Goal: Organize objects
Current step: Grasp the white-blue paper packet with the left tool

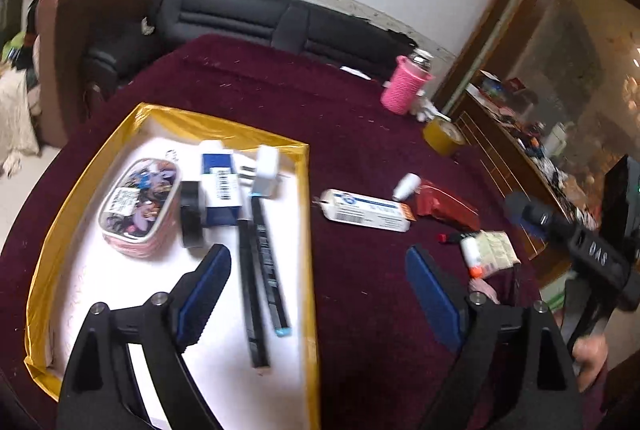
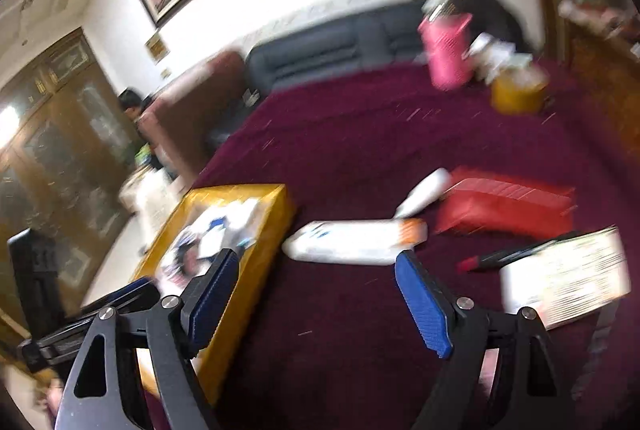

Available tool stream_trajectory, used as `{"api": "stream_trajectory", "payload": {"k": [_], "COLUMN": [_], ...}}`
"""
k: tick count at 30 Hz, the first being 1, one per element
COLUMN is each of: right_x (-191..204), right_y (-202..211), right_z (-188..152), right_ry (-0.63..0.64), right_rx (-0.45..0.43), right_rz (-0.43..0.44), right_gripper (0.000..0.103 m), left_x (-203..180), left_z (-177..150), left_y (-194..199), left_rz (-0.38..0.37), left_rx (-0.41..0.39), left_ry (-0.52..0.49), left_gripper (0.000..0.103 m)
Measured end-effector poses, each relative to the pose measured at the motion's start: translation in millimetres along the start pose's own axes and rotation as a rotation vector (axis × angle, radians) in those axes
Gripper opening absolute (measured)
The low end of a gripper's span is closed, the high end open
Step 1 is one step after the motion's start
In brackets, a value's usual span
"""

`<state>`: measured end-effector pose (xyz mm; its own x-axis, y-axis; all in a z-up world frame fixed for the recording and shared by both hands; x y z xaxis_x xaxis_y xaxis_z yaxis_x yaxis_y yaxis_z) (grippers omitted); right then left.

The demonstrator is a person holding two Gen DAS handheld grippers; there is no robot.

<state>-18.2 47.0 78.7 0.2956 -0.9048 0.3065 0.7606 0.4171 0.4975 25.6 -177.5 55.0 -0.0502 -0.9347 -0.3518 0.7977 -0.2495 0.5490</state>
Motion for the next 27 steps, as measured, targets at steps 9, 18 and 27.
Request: {"api": "stream_trajectory", "payload": {"k": [9, 18, 27], "right_x": [-108.5, -190.1, -219.0], "right_y": [41.5, 24.9, 15.3], "right_z": [16.9, 5.1, 2.6], "right_ry": [-0.051, -0.310, -0.393], "right_rx": [-0.129, -0.157, -0.183], "right_rz": [-0.239, -0.182, -0.117], "right_gripper": [0.103, 0.103, 0.103], "left_x": [-65.4, -93.3, -91.3], "left_z": [-15.3, -20.2, -35.0], "left_y": [-38.4, -133.1, -220.1], "left_rz": [-0.099, 0.010, 0.037], "left_rx": [0.122, 0.244, 0.446], "left_ry": [-0.143, -0.493, -0.698], "left_gripper": [0.090, 0.090, 0.093]}}
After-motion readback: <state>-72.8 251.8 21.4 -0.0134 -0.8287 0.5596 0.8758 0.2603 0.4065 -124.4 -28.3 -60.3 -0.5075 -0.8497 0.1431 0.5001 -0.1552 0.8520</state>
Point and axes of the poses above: each gripper's, at about its wrist camera, not at the fingertips, and y roughly against the way its jaws point, x to its left, z to its top, the point moved 8 cm from there along -y, roughly the way its jaws point, and after that the axes turned 8 degrees about -x, right-handed, at the moved point
